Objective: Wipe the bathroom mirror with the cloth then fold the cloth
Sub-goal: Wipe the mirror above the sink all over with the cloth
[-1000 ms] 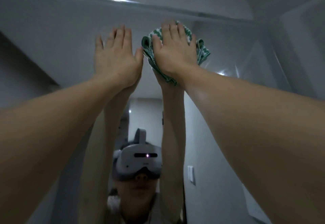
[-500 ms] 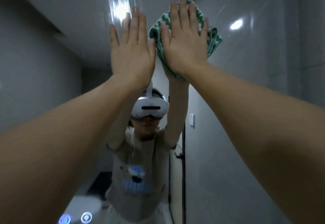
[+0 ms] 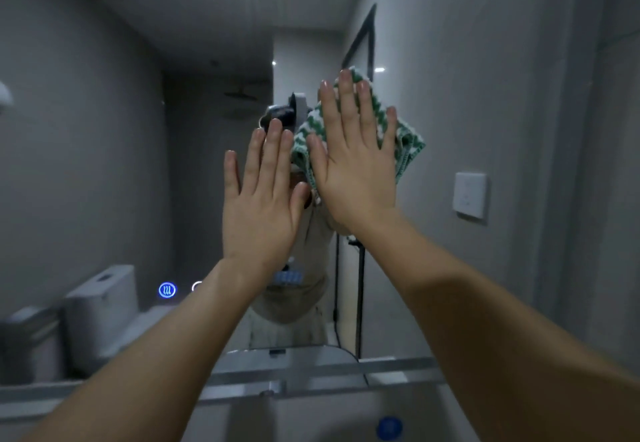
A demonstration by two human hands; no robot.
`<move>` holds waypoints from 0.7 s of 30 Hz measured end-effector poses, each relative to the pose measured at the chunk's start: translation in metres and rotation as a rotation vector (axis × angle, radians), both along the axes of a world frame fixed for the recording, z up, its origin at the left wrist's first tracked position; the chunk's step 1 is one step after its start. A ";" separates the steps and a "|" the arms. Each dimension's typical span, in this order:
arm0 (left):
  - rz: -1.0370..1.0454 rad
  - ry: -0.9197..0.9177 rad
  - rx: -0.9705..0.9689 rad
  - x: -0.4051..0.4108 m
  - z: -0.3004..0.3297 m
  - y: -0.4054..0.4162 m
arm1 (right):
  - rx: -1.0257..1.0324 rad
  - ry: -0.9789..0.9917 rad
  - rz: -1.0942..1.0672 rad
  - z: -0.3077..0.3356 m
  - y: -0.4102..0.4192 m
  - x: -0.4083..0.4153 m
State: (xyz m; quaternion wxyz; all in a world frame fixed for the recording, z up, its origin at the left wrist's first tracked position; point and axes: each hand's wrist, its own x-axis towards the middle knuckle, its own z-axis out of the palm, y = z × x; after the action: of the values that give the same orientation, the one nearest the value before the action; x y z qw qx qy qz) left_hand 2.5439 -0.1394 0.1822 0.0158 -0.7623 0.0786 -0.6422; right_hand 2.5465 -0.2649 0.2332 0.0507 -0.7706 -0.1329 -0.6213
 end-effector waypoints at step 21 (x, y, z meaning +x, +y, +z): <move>0.008 0.153 0.037 -0.016 -0.004 0.006 | -0.057 0.171 -0.029 -0.025 -0.005 -0.016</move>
State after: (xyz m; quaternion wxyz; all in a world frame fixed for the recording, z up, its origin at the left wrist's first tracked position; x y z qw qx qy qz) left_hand 2.5276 -0.1330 0.1785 0.0266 -0.8090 0.0885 -0.5806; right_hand 2.5307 -0.2700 0.2079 0.0307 -0.8239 -0.1345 -0.5497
